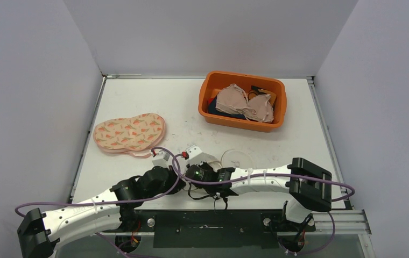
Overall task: Unzip the laundry bag and remove the bra
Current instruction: Pick up the bra from the laundry bag.
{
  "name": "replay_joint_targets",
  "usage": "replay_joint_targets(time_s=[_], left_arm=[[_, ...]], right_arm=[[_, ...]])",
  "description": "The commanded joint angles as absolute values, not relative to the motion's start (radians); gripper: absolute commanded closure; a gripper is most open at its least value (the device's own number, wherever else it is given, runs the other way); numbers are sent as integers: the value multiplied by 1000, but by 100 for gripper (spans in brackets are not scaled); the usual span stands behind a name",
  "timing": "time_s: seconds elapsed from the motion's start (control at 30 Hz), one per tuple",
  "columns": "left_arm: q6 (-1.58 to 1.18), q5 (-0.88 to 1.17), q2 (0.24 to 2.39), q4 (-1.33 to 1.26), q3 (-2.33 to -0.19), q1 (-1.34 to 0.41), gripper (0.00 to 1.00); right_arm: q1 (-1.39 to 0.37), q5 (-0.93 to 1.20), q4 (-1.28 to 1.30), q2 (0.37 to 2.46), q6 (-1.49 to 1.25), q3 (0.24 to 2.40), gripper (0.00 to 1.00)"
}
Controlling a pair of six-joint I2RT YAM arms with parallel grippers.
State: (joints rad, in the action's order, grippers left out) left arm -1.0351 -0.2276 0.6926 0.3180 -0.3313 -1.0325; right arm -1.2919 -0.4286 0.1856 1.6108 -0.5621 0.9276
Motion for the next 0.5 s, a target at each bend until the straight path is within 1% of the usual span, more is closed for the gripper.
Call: replay_joint_targets(time_s=[0.0,0.03,0.17,0.33,0.47], left_arm=[[-1025,-230,677,319,-334,-1033,100],[-1025,-230,677,320,-335,-1033,100],[-1025,-234,673,324,-337,-1032,100],[-1022,-238,683,315,-340,-1033,100],[-1016,-238,708,304,-344,-1031,100]], right_arm=[[-1298,-491,228,1573,-569,939,93],[-1298,-495,231,1553,-568,933,94],[-1295,-486,225,1453,-562,892,95],[-1269,-426,205,1308,-567,821,95],[-1250,-377,186,1233,-573,777,95]])
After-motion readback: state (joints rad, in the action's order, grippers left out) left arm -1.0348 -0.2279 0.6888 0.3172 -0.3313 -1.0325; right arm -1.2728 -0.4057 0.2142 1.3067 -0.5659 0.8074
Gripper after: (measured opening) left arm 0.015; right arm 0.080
